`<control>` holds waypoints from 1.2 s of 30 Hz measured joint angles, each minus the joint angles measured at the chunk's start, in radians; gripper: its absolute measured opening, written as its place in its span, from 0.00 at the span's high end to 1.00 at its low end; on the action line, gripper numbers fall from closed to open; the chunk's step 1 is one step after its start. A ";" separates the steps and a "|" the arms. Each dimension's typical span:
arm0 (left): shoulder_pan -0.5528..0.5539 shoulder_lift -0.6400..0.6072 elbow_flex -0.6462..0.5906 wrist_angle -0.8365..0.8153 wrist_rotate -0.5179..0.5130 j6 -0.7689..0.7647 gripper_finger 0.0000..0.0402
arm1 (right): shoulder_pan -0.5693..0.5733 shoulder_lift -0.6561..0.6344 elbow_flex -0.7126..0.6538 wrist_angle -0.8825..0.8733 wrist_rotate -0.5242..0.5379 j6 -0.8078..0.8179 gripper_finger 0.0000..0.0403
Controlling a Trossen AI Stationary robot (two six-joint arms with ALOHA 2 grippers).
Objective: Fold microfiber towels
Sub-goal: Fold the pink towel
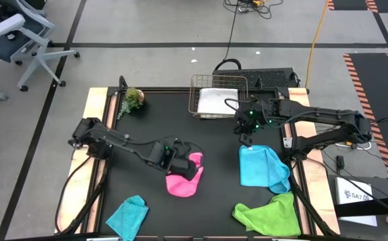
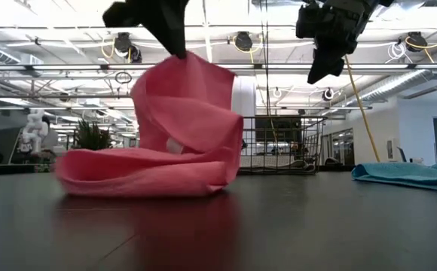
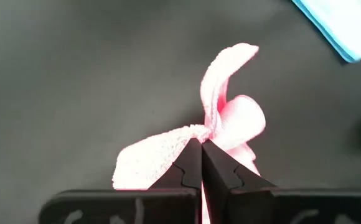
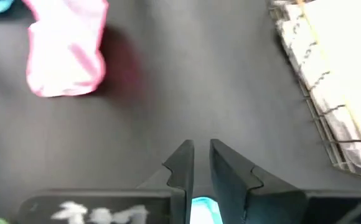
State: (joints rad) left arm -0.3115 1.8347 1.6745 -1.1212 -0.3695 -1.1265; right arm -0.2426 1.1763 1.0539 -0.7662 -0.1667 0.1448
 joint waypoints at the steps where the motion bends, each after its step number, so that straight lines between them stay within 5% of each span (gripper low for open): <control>1: 0.011 0.000 -0.004 0.000 0.000 0.008 1.00 | 0.012 0.000 -0.005 0.008 -0.016 0.000 0.89; 7: 0.065 0.001 -0.016 -0.003 0.009 0.094 1.00 | 0.127 0.000 -0.117 0.179 -0.021 0.047 0.89; 19: 0.162 0.001 -0.016 -0.004 0.027 0.238 1.00 | 0.291 0.000 -0.465 1.060 -0.018 0.366 0.89; 30: 0.214 0.001 -0.017 0.003 0.027 0.253 1.00 | 0.394 0.021 -0.591 1.168 0.148 0.558 0.89; 36: 0.212 0.001 -0.017 0.015 0.028 0.253 1.00 | 0.423 0.185 -0.589 1.350 0.166 0.606 0.88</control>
State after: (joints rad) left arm -0.0994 1.8360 1.6575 -1.1064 -0.3412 -0.8734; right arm 0.1801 1.3617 0.4649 0.5835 -0.0010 0.7504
